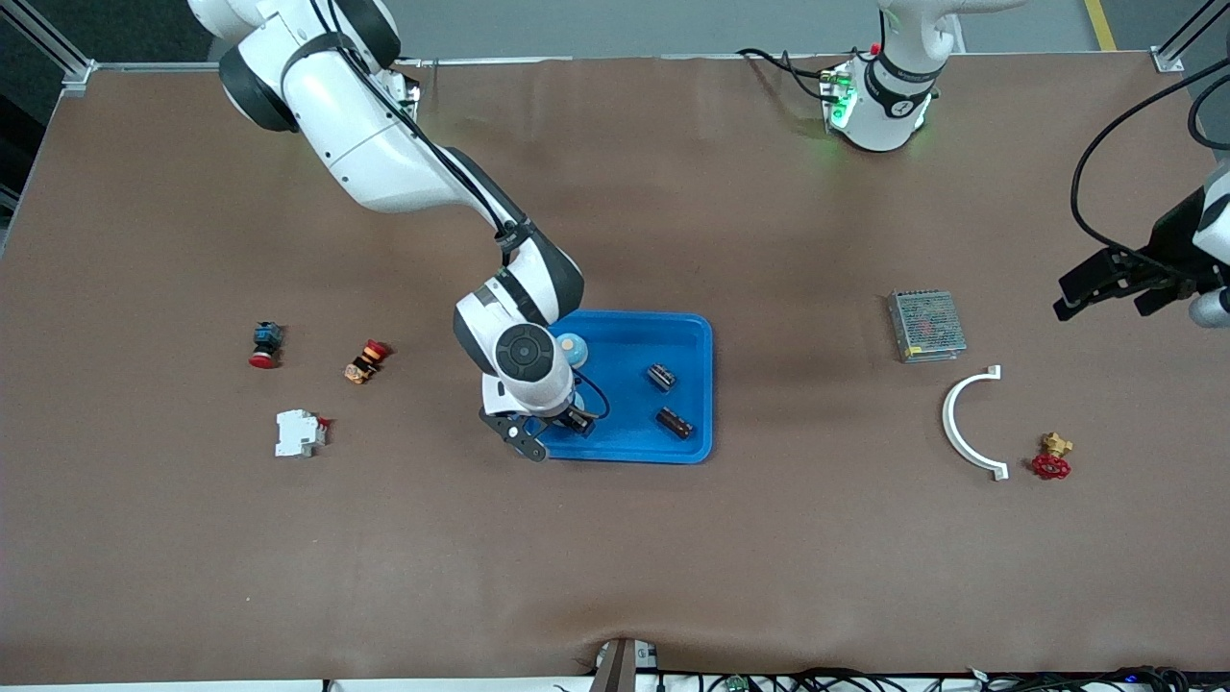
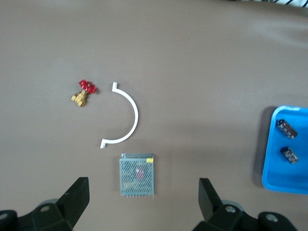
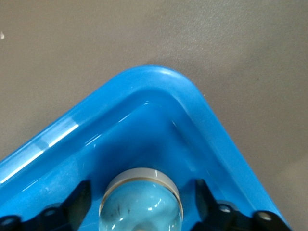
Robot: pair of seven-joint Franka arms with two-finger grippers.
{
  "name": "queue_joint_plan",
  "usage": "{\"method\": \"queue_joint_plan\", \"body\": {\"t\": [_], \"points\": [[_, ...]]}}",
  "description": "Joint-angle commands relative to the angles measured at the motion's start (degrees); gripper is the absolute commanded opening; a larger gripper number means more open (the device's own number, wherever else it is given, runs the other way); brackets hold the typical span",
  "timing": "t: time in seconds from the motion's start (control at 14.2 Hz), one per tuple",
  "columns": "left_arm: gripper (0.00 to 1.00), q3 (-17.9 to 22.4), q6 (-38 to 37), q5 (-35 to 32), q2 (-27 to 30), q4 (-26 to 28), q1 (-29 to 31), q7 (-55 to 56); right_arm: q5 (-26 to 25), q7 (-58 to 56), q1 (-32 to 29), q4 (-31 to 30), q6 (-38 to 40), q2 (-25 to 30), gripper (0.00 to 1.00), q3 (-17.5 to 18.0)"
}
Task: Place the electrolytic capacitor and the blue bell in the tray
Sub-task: 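Lower the second bell into the tray while the left gripper withdraws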
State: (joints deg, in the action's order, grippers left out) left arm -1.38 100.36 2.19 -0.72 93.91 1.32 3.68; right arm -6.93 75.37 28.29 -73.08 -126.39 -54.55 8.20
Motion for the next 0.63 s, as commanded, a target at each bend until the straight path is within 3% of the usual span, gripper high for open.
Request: {"method": "queue_joint_plan", "body": {"t": [0.0, 0.56], "points": [[1.0, 0.24, -2.54, -1.66, 0.19, -1.62, -0.62, 0.02, -1.42, 1.45, -0.34, -0.48, -0.61, 0.41, 1.0, 0.15], [1.0, 0.24, -4.82, -0.78, -0.16, -4.7, -0.18, -0.25, 0.34, 0.57, -0.69, 0.13, 5.97, 3.92, 1.0, 1.03]]}}
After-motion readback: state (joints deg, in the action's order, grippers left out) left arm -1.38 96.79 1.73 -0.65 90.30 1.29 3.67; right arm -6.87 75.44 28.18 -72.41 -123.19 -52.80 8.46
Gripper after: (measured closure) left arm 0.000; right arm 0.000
